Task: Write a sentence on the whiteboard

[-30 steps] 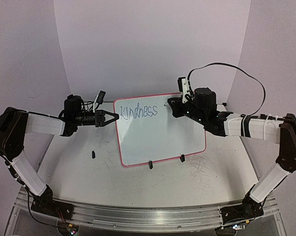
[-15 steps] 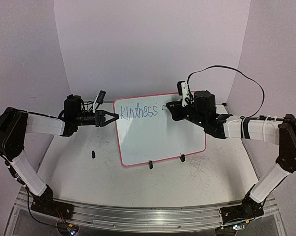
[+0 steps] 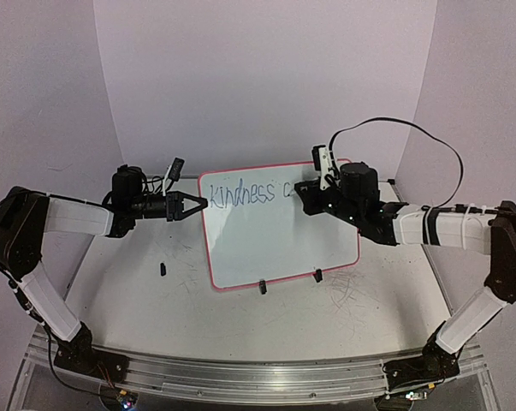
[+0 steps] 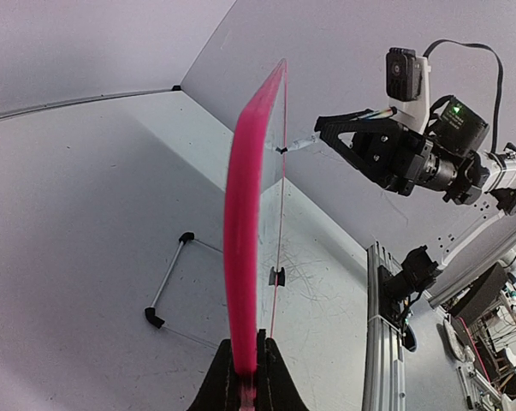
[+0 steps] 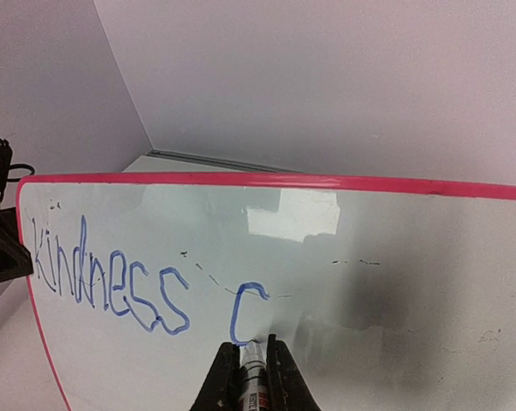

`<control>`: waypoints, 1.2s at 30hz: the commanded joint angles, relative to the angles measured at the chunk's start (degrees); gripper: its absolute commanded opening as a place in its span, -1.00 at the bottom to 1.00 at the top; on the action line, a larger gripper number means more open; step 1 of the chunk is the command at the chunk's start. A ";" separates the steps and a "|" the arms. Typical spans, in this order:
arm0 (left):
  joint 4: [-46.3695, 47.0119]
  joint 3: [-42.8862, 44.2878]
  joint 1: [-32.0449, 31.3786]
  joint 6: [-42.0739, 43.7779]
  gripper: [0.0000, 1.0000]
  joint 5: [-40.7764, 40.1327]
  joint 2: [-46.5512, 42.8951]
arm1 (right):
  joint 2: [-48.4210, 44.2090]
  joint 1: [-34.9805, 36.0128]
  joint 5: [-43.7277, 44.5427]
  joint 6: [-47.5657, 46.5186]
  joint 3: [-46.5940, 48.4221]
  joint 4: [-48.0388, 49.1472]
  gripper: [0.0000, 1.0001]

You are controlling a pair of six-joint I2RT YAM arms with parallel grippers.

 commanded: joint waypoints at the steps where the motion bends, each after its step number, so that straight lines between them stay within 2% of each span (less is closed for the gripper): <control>1: 1.94 0.93 -1.17 3.54 -1.00 -0.33 -1.71 | -2.07 -0.37 3.45 -0.76 1.41 -0.74 -1.00; 5: 1.95 0.88 -1.17 3.61 -1.00 -0.29 -1.68 | -5.25 -0.37 -3.82 -1.19 -0.52 3.56 -1.00; 19: 1.96 0.98 -1.17 3.67 -1.00 -0.23 -1.62 | -1.01 -0.75 3.30 -2.93 4.85 3.20 -1.00; 36: 1.95 1.06 -1.20 3.71 -1.00 -0.10 -1.64 | 2.07 -1.52 3.87 -2.76 6.81 2.97 -1.00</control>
